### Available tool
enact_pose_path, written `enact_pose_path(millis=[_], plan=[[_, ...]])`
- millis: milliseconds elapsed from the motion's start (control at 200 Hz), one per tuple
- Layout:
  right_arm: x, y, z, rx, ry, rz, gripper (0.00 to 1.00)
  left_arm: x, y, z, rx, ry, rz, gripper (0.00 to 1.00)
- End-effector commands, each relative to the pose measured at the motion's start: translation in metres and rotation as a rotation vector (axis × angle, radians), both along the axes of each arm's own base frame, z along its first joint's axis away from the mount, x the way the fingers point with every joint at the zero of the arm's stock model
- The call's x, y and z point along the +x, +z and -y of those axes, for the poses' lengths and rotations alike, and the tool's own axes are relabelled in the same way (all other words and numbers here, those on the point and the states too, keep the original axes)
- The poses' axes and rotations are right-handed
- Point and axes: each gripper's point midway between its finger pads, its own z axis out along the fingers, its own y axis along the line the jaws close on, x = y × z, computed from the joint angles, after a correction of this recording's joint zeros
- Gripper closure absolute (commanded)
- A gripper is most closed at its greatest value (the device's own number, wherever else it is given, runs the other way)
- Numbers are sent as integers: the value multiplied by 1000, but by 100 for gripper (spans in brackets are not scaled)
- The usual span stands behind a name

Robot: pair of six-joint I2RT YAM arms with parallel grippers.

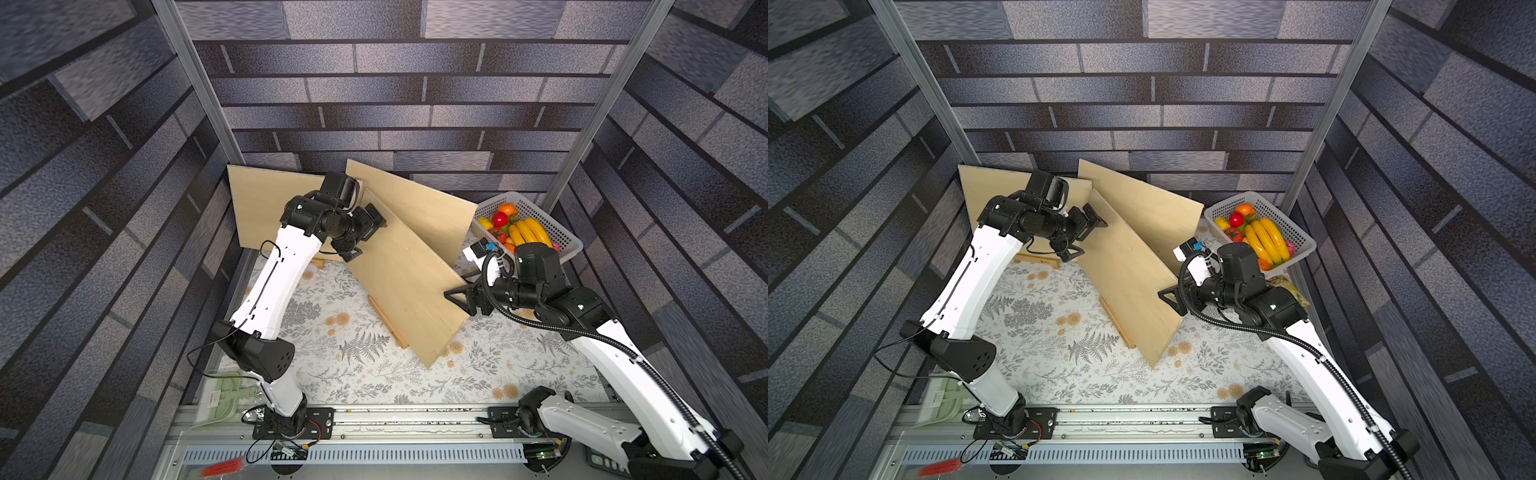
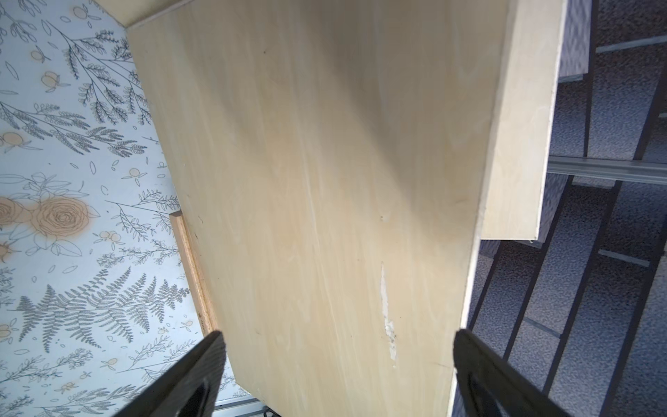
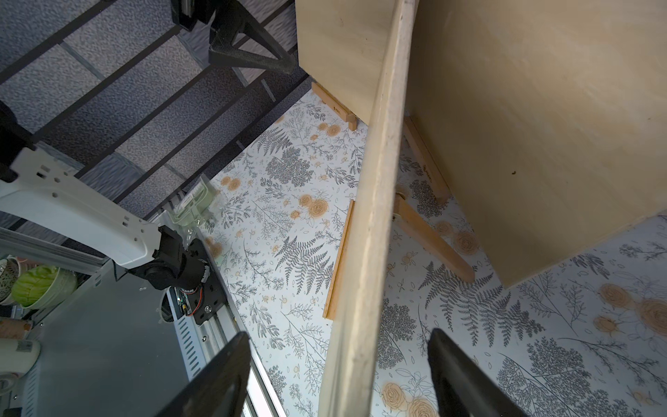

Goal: Assemble the easel
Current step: Place the drawing board on the easel.

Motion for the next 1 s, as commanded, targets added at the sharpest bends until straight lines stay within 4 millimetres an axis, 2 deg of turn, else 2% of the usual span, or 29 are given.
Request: enact_pose_path(millis=[0, 150, 235, 456, 551, 812, 867, 992], plan=[[-15, -52, 10, -118, -4, -162, 21, 3, 31, -5, -88, 28, 104, 0], [-14, -51, 10, -112, -12, -159, 19, -2, 40, -19, -74, 36, 128, 0], [-13, -51, 11, -119, -22, -154, 15, -5, 42, -25, -82, 46, 137, 0], [-9, -55, 14, -139, -28, -152, 14, -11, 37, -36, -93, 73, 134, 0], [-8, -56, 17, -150, -36, -154, 7, -14, 36, -39, -94, 80, 132, 0], [-7, -58, 22, -153, -46, -154, 6, -18, 34, -44, -98, 90, 132, 0], [-7, -59, 23, -156, -53, -154, 0, -18, 33, -46, -98, 94, 131, 0], [-5, -57, 23, -148, -56, -143, 0, -19, 32, -50, -98, 105, 133, 0]])
